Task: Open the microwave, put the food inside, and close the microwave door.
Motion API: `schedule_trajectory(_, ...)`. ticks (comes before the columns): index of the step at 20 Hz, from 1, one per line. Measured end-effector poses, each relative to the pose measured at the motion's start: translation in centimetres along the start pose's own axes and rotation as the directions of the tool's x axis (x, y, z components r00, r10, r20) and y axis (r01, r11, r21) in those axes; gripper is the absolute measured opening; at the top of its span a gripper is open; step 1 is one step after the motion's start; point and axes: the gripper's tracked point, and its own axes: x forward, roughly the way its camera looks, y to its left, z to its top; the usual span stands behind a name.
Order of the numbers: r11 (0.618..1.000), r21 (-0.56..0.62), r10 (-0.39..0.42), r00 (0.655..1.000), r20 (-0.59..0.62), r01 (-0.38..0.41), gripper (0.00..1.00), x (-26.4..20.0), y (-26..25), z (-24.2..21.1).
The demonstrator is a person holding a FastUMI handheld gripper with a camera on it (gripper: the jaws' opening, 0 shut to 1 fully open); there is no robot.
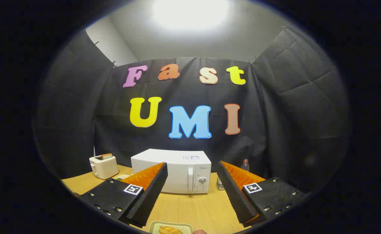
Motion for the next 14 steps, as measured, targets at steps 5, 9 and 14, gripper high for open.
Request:
schedule_trajectory(5, 1.000, 0.009, 0.000, 1.000, -0.005, 0.000, 0.97, 0.0, -0.2, -0.3)
schedule_trajectory(9, 1.000, 0.013, -0.005, 1.000, -0.004, 0.005, 0.97, 0.5, -0.9, -0.3)
schedule_trajectory(14, 0.999, 0.043, -0.001, 1.000, -0.008, 0.001, 0.97, 2.7, -1.5, -0.7)
